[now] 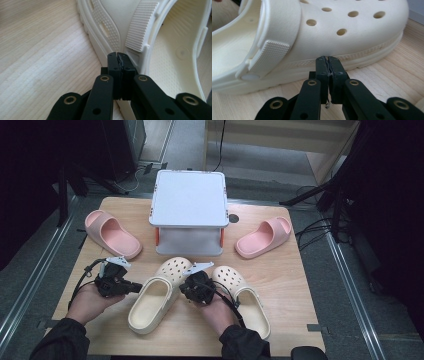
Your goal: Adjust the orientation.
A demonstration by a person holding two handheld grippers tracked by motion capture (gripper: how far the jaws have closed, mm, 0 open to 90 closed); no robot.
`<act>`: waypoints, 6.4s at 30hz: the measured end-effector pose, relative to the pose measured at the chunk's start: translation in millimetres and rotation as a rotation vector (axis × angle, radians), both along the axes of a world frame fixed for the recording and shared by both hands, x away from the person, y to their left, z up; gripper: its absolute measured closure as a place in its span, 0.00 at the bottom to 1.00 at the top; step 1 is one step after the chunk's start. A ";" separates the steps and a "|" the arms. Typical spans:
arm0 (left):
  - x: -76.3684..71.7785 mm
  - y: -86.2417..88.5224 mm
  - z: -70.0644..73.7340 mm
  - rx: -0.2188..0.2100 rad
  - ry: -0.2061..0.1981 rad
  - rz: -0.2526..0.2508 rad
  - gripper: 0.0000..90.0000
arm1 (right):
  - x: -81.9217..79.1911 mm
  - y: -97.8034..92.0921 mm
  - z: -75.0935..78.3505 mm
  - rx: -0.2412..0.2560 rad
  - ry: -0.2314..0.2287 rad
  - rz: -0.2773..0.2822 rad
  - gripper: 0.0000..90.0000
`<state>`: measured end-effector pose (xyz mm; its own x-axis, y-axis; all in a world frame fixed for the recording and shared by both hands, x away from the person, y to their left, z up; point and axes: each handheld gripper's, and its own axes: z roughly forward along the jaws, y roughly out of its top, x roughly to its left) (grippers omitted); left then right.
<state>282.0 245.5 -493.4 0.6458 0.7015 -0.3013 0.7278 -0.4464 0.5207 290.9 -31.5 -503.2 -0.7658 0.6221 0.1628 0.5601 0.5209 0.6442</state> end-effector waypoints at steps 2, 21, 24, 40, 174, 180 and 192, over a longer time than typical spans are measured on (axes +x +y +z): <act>-1.4 -0.6 0.0 0.002 -0.003 0.001 0.99 | 1.8 -0.1 -0.7 -0.008 0.009 -0.007 0.96; -12.1 -12.8 -2.0 -0.014 0.006 -0.048 0.92 | 14.1 -2.6 -0.2 -0.031 -0.015 -0.051 0.93; -10.8 -6.5 1.9 -0.029 -0.021 -0.015 0.85 | 11.6 -6.0 5.1 -0.010 -0.025 -0.043 0.88; 9.4 2.1 12.4 -0.055 -0.108 0.036 0.47 | -17.9 -58.1 51.0 0.058 -0.071 0.038 0.73; 5.7 -24.1 -15.8 -0.107 -0.005 -0.083 0.64 | 26.1 -130.3 5.3 -0.008 0.033 -0.052 0.87; 4.5 -32.6 -16.1 -0.108 -0.007 -0.121 0.63 | 25.7 -130.5 3.4 0.020 0.055 -0.064 0.87; 16.1 -18.5 7.9 -0.070 -0.094 -0.019 0.76 | 13.4 -140.7 25.5 0.153 -0.009 -0.135 0.79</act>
